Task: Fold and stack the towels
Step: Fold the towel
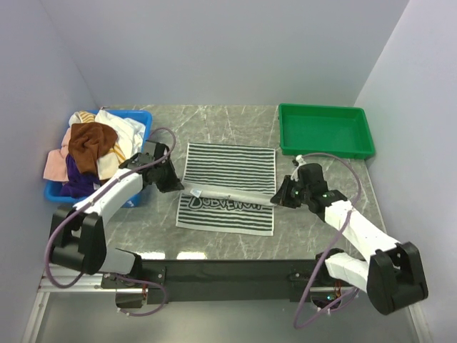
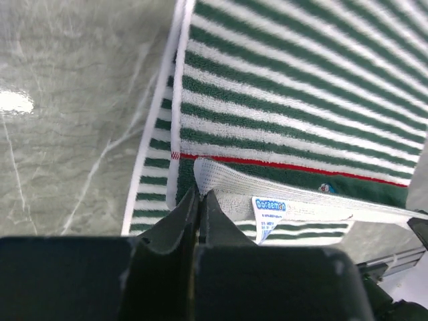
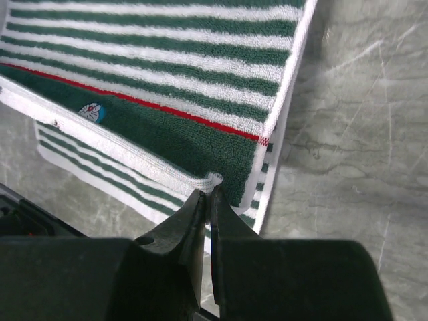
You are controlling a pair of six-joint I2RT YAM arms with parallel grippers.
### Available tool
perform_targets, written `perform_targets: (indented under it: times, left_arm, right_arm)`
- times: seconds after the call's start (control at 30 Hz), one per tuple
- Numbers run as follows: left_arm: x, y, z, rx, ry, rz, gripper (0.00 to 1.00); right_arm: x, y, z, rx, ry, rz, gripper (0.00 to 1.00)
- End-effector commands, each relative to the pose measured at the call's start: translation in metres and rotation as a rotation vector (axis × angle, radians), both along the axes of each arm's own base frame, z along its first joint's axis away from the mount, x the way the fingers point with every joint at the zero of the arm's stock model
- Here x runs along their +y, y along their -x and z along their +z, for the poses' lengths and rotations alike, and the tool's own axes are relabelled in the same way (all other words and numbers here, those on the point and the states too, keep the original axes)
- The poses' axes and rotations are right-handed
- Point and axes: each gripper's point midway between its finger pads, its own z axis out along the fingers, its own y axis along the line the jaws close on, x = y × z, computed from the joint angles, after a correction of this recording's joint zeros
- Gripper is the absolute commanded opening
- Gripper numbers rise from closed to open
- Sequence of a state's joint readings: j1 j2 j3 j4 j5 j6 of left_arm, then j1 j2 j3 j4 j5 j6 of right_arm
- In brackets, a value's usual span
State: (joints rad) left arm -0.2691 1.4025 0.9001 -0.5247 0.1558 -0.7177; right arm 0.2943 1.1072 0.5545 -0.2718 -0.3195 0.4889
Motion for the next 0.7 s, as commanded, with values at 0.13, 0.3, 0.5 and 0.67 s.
perform_targets:
  times: [0.13, 0.3, 0.5, 0.67]
  left_arm:
    - [0.046, 0.000, 0.025, -0.077, -0.175, 0.097, 0.01]
    - [0.047, 0.017, 0.002, -0.026, -0.173, 0.097, 0.01]
    - [0.049, 0.032, -0.030, 0.037, -0.173, 0.110, 0.01]
    - [0.048, 0.038, -0.051, 0.086, -0.172, 0.105, 0.01]
  right_arm:
    - [-0.034, 0.011, 0.014, -0.017, 0.138, -0.074, 0.00]
    - [-0.034, 0.020, 0.005, 0.015, 0.123, -0.085, 0.00]
    - [-0.027, 0.036, -0.026, 0.110, 0.084, -0.063, 0.00]
    - [-0.022, 0.035, -0.038, 0.149, 0.068, -0.057, 0.00]
